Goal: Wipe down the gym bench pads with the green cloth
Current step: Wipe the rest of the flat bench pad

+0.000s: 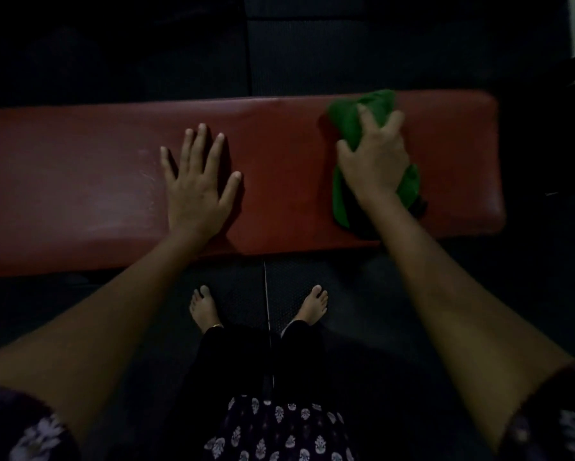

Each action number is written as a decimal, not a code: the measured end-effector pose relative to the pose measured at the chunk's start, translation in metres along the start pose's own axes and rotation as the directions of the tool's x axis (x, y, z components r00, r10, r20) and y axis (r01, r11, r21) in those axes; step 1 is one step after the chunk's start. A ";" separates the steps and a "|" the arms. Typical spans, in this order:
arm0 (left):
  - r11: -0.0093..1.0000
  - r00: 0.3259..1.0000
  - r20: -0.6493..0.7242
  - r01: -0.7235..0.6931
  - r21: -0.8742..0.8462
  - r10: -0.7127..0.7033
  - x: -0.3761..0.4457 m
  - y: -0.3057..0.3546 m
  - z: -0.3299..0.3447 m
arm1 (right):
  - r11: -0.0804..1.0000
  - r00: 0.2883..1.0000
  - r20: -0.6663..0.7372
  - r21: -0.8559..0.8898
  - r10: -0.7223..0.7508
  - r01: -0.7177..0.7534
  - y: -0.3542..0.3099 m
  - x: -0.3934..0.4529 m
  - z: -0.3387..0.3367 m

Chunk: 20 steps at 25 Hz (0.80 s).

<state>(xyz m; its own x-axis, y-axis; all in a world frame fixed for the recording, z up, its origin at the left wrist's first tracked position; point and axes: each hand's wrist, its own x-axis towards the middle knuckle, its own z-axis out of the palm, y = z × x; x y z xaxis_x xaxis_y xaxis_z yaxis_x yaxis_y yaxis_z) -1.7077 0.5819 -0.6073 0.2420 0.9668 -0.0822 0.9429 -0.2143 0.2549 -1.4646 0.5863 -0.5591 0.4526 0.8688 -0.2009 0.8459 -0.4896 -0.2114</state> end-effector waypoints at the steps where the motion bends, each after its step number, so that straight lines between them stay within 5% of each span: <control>1: 1.000 1.000 -0.010 0.004 -0.009 -0.004 0.001 0.001 0.001 | 0.991 0.990 0.034 -0.002 -0.134 0.134 -0.021 -0.020 0.008; 3: 0.998 0.999 -0.034 0.008 -0.057 -0.010 0.001 0.001 0.001 | 0.895 0.889 0.143 -0.037 -0.436 0.445 -0.037 -0.056 0.018; 5: 0.993 0.998 -0.058 -0.002 -0.122 -0.005 0.000 -0.001 0.001 | 0.838 0.835 0.216 -0.102 -0.507 0.535 -0.020 -0.057 0.014; 8: 0.973 0.997 -0.076 -0.007 -0.229 -0.010 0.000 -0.003 -0.001 | 0.995 0.996 0.045 -0.065 -0.078 0.081 -0.005 -0.023 0.002; 10: 0.940 0.999 -0.055 -0.019 -0.341 0.001 0.001 -0.006 -0.004 | 0.987 0.987 -0.029 0.031 0.158 -0.158 -0.029 -0.017 0.008; 13: 0.905 0.995 -0.015 -0.096 -0.415 0.098 -0.001 -0.029 -0.015 | 0.986 0.986 0.026 -0.046 -0.162 0.163 -0.094 -0.053 0.031; 16: 0.958 0.991 -0.041 -0.137 -0.253 0.131 -0.018 -0.085 -0.028 | 0.856 0.863 0.168 -0.137 -0.477 0.499 -0.101 -0.071 0.038; 17: 0.979 0.994 -0.030 -0.108 -0.175 0.104 -0.024 -0.107 -0.032 | 0.888 0.898 0.154 -0.149 -0.413 0.434 -0.095 -0.063 0.035; 20: 0.996 0.996 0.018 -0.083 -0.022 0.083 -0.039 -0.145 -0.033 | 0.997 0.997 0.000 -0.002 0.074 -0.074 -0.102 -0.048 0.030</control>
<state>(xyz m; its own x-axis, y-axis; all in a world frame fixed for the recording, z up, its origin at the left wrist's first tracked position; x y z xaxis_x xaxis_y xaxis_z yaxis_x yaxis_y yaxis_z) -1.8613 0.5801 -0.6088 0.3238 0.9429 -0.0785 0.9144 -0.2905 0.2820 -1.5811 0.5926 -0.5570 0.5137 0.8304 -0.2158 0.8108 -0.5521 -0.1944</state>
